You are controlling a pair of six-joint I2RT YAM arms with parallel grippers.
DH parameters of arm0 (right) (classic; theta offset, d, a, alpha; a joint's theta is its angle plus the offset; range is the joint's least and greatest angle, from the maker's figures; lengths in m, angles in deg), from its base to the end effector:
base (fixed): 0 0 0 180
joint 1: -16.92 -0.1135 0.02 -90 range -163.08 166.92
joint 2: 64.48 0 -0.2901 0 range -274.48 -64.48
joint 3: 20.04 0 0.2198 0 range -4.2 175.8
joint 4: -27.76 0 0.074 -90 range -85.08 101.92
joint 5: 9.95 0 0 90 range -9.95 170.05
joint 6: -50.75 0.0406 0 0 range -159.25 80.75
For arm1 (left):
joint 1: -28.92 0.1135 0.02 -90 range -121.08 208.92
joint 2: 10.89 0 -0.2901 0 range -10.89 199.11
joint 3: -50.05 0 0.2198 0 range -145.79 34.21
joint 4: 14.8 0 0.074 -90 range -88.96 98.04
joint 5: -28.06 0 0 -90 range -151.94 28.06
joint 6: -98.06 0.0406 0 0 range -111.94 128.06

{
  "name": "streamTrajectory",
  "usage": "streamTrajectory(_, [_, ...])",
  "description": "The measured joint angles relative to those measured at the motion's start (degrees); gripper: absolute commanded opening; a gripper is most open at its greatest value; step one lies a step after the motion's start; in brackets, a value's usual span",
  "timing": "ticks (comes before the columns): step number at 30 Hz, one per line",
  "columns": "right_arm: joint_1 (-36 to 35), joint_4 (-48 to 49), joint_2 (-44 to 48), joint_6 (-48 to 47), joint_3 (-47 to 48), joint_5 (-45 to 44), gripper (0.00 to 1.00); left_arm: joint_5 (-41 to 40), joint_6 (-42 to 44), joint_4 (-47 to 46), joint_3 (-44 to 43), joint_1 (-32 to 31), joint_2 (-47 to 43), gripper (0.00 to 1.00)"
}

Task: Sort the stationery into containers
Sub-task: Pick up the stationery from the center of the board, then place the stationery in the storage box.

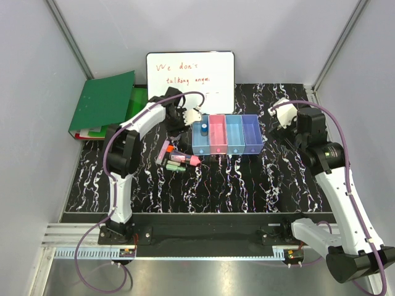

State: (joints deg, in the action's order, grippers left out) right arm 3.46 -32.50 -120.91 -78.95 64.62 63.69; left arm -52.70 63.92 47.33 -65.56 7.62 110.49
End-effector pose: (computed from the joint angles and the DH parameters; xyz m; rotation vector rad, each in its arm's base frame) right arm 0.1476 0.0236 0.3993 -0.8095 2.0009 -0.5718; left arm 0.4007 -0.1632 0.2334 1.7336 2.1042 -0.0522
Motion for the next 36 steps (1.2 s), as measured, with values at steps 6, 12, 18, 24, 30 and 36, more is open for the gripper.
streamTrajectory(6, [0.00,0.00,0.00,0.00,0.00,0.02,0.99,0.22,0.02,0.20,-0.15,0.00,-0.02,0.03])
streamTrajectory(12, [0.00,0.00,0.00,0.02,0.00,0.02,0.99,1.49,0.11,3.26,-1.70,-0.07,-0.04,0.00])
streamTrajectory(18, [0.00,0.00,0.00,0.02,0.00,0.00,0.99,2.36,1.31,6.49,-3.23,-1.46,-2.38,0.00])
streamTrajectory(24, [0.00,0.00,0.04,0.02,0.00,0.00,0.99,2.93,2.86,9.86,-7.10,-4.00,-5.07,0.00])
streamTrajectory(30, [0.00,0.00,0.28,0.02,0.00,0.02,0.99,3.98,3.93,11.93,-10.91,-6.21,-5.84,0.00])
streamTrajectory(36, [0.07,0.00,0.33,0.02,0.00,0.02,0.99,4.07,4.33,13.57,-11.23,-9.81,-5.92,0.00])
